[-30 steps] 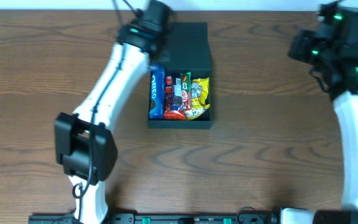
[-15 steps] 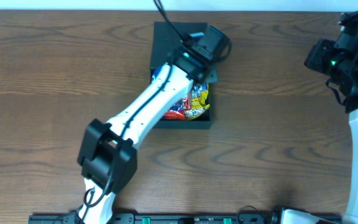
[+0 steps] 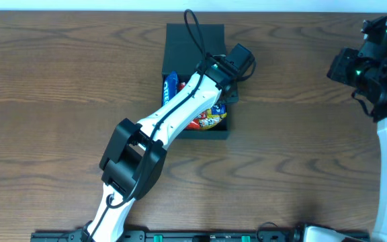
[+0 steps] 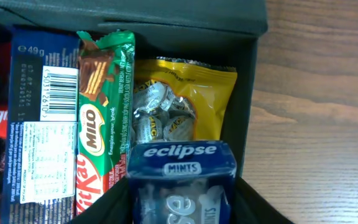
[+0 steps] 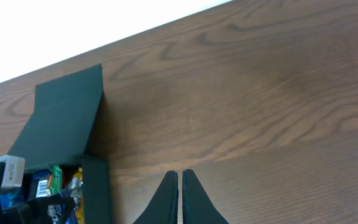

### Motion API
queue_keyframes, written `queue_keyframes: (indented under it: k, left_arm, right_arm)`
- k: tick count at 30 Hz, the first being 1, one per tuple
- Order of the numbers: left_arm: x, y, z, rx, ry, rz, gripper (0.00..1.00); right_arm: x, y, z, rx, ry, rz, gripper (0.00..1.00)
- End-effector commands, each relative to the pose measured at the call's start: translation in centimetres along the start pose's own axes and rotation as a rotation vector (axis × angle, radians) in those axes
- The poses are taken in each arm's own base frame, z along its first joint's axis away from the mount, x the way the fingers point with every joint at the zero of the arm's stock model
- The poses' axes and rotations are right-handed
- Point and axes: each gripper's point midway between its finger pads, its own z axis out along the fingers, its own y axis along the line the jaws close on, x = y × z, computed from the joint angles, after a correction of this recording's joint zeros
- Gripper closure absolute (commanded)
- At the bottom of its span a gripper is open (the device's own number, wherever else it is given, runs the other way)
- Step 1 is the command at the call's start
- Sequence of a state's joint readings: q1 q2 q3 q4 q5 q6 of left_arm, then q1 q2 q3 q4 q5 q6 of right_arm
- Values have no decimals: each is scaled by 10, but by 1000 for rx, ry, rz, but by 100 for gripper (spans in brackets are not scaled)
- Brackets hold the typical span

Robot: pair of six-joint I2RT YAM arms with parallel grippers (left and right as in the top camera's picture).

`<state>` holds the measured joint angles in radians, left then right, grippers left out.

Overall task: Pack container
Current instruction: 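Lower the mints tin into the box, release, withdraw the left gripper, then bring both grippers to the raised lid and grip its edges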

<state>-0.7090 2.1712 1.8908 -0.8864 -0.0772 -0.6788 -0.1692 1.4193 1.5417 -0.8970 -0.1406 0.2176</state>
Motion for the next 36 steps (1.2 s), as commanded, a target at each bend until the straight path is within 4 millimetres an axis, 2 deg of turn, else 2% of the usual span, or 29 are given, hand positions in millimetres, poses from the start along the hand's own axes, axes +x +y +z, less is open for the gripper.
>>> queue_keyframes:
  k: [1,2,3,5,6,7,8,9,10,11,12,14,17,19,21,25,30,33,36]
  left_arm:
    - [3,-3,3,16,19,41,41]
    - [1,-4,2,21,16,56,32]
    - [0,-4,1,23,12,69,29]
    - [-4,-7,-4,32,2,113,29]
    - [-6,-8,-8,35,-3,136,19]
    - [-8,-8,-11,37,-7,159,19]
    - [-13,-10,-18,43,-18,189,22]
    - [-17,-11,-24,47,-28,211,31]
    - [-22,-10,-30,48,-43,227,44]
    - [-31,-9,-38,47,-69,241,80]
    - [-41,-4,-49,31,-101,243,94]
    - [-66,14,-68,-33,-183,217,94]
    - [-100,49,-94,-161,-314,158,94]
    - [-124,80,-113,-277,-409,125,94]
    - [-139,102,-121,-351,-447,131,94]
    - [-152,137,-107,-331,-392,79,94]
    - [-168,190,-78,-188,-298,-165,94]
    - [-175,207,-57,-51,-233,-248,94]
    - [-180,219,-25,90,-163,-351,94]
  right_arm:
    - [-1,-3,-4,6,-10,-14,94]
    - [-1,-3,-4,6,-11,-14,94]
    - [-2,-2,-4,5,-13,-14,94]
    - [-3,-2,-4,4,-17,-15,94]
    - [-3,-2,-4,4,-20,-15,94]
    - [-4,-2,-4,3,-23,-15,93]
    - [-5,-2,-4,3,-26,-16,93]
    - [-5,-2,-4,2,-28,-16,93]
    - [-6,-1,-3,1,-31,-16,93]
    - [-7,-1,-2,1,-33,-17,93]
    - [-8,-2,0,1,-31,-16,94]
    - [-6,-3,8,1,-14,-14,98]
    - [1,2,22,-36,28,-9,99]
    - [8,9,37,-86,73,-3,99]
    - [14,16,54,-128,115,0,98]
    - [30,32,97,-210,200,37,99]
    - [57,65,155,-356,312,111,98]
    - [72,79,184,-417,364,163,98]
    - [85,91,209,-478,404,222,98]
